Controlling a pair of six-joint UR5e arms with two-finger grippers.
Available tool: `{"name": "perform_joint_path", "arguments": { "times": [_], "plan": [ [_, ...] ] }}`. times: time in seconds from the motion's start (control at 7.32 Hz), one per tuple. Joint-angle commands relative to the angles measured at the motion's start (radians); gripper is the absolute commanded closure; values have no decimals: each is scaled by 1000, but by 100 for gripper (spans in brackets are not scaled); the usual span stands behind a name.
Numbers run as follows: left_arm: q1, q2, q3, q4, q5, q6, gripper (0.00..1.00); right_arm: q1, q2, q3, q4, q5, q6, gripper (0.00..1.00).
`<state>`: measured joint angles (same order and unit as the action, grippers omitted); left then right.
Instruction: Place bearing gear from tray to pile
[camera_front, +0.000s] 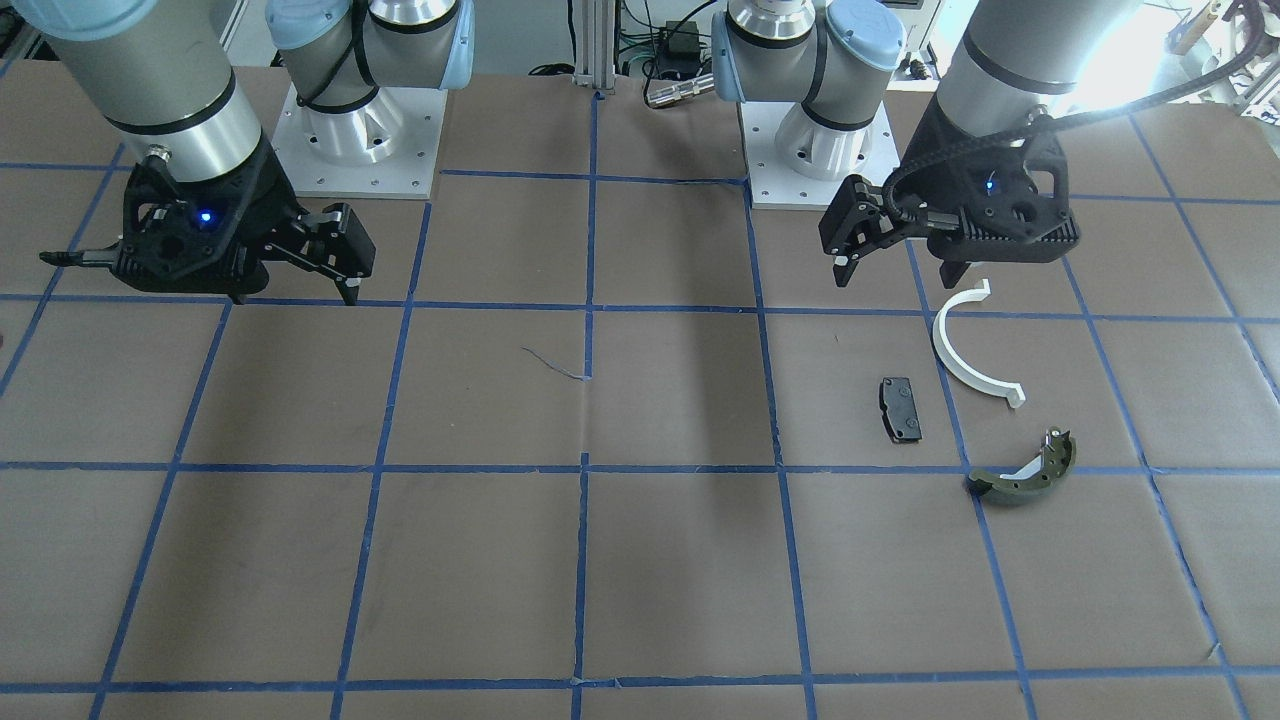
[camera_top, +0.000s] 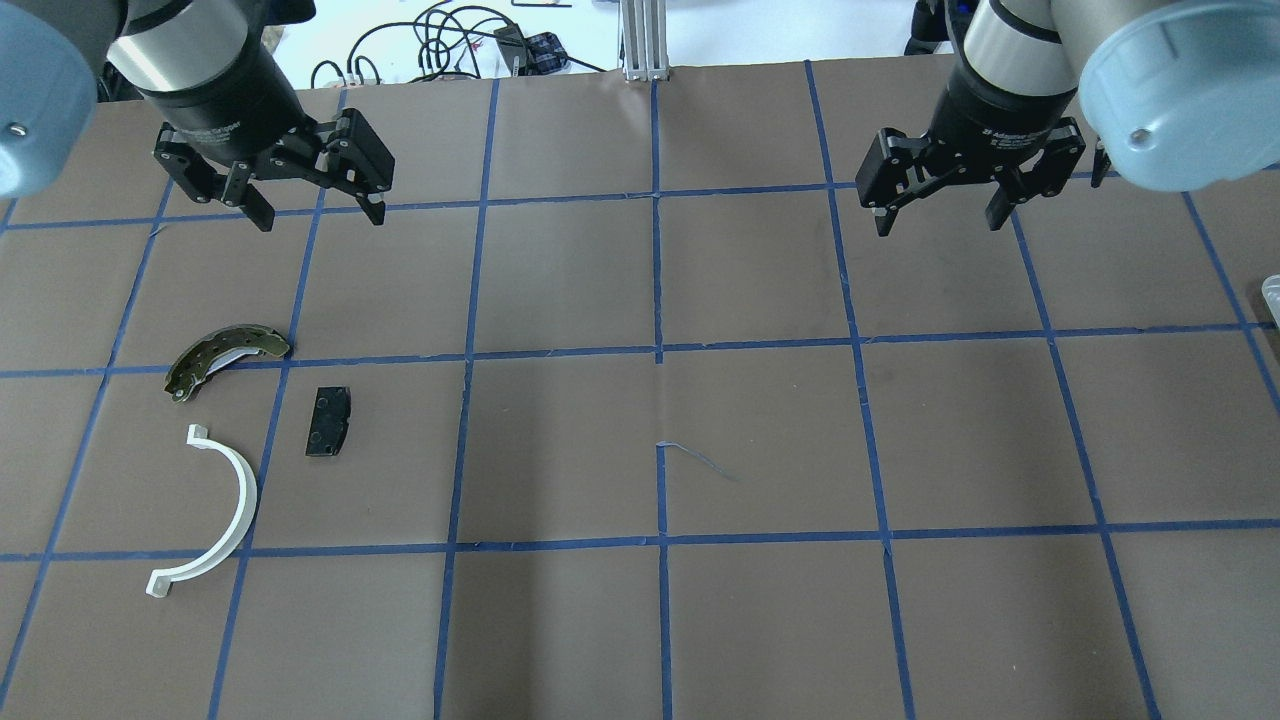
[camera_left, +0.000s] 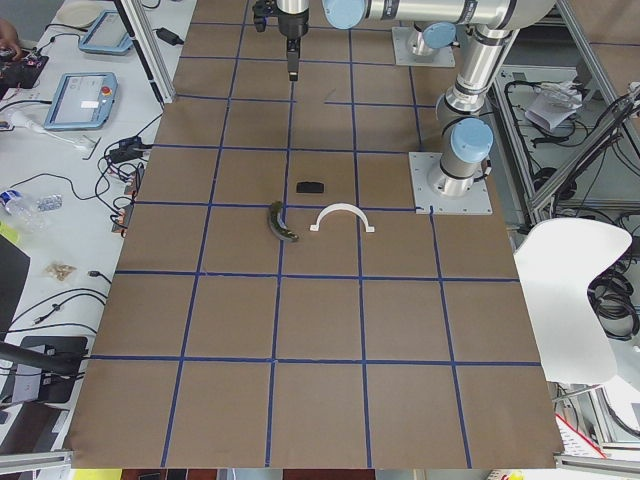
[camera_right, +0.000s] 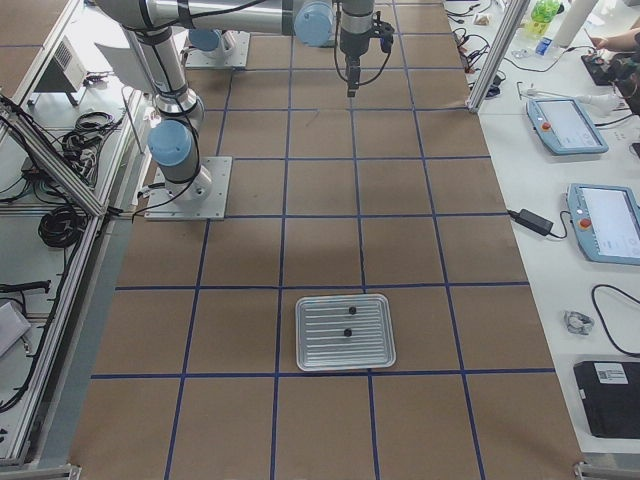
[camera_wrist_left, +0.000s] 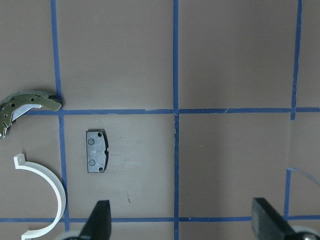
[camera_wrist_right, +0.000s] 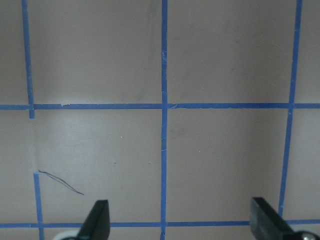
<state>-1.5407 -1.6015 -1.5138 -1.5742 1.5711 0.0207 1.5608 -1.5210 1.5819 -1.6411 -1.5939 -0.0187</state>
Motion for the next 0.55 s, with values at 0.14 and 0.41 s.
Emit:
{"name": "perform_joint_path", "arguments": {
  "times": [0.14, 0.41],
  "plan": [
    [-2, 28, -20, 38, 7, 4, 0, -118, 7, -54, 18, -18, -120, 0],
    [-2, 34, -39, 45, 4, 2, 0, -202, 31, -56, 6, -27, -383, 0]
  ]
}}
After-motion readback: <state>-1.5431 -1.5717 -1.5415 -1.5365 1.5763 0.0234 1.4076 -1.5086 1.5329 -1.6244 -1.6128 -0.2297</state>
